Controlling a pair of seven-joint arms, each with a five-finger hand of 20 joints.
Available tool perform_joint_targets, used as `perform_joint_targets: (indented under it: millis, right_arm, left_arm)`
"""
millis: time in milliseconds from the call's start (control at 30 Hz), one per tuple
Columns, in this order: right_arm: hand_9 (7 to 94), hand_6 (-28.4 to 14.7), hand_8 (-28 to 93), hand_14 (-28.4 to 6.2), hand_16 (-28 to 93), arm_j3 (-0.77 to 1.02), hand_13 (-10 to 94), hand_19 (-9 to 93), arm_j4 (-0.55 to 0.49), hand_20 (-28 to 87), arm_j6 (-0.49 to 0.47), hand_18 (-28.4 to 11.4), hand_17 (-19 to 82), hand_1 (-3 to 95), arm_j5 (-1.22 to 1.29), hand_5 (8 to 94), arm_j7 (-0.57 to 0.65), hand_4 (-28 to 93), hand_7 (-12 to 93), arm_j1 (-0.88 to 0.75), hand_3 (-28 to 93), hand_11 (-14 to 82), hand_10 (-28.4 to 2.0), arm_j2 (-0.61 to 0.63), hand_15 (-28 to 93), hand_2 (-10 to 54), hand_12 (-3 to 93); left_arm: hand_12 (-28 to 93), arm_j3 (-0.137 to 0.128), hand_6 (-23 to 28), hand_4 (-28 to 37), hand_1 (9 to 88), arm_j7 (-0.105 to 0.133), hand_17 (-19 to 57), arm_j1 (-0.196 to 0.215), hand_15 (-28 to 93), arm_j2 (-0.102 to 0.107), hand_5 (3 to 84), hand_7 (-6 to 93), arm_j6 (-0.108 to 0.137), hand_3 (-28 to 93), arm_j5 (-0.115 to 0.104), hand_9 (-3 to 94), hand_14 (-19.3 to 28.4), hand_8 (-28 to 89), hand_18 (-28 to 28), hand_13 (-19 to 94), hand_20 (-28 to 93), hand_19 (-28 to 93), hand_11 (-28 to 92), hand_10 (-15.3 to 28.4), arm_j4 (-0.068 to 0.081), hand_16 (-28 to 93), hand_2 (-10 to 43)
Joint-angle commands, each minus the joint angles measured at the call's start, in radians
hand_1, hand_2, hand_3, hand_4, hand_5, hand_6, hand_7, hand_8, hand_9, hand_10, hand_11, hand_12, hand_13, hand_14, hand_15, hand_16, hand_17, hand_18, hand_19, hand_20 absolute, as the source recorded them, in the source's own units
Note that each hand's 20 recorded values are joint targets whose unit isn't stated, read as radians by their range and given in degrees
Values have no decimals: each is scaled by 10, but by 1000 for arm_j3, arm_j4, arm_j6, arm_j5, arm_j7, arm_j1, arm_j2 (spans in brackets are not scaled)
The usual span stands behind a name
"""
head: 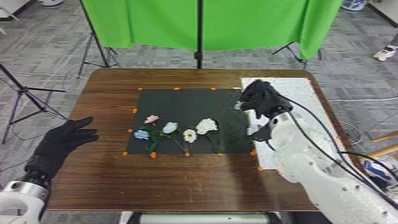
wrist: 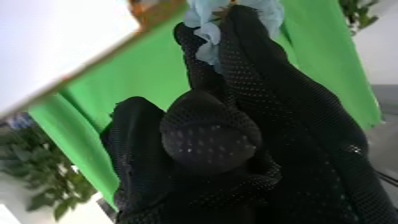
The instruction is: Arrange flowers
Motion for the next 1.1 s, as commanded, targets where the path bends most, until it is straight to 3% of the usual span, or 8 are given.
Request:
perform_joint_targets:
  millis: [33,667,900,967,1100]
  right_arm:
    - [829,-15,85,-10,319,-15,887,932,-1,568,3,-151,602,682,-14,787,5,-161,249,-49,537,81,-115,-40,643,-95,403]
    - [782,-26,69,-18,319,3,866,932,-15,554,-86,-158,580,640,23,743,-9,-148,228,-95,544,59,-129,-49,633,-95,369]
    - [719,-37,69,-24,317,32,856,932,-28,539,-145,-160,568,610,49,713,-17,-147,180,-115,552,140,-147,-46,629,-95,264]
    - [699,-32,34,-25,314,36,852,932,-30,531,-154,-161,565,562,52,684,-17,-169,169,-118,614,164,-155,-46,625,-95,207]
    - [680,-25,-81,-25,312,44,850,931,-31,518,-181,-161,557,515,64,661,-15,-182,164,-121,666,147,-160,-46,616,-95,191]
  left_arm:
    - [120,-1,77,-283,159,-13,87,8,199,-8,445,45,-16,660,7,477,205,-42,157,403,181,168,161,164,2,5,182]
    - [121,-4,78,-283,160,-22,81,8,196,-12,444,44,-32,660,8,473,205,-42,156,399,179,163,160,164,4,6,181]
    - [121,-7,78,-283,160,-25,79,9,194,-12,443,44,-35,662,9,472,204,-42,156,397,178,160,158,164,3,7,180]
    - [121,-7,78,-283,160,-26,79,10,194,-12,443,44,-36,663,10,471,205,-42,156,396,178,160,159,163,3,7,179]
    - [121,-7,78,-283,161,-24,79,10,193,-12,443,43,-35,664,9,471,205,-42,156,395,178,159,158,163,2,7,177]
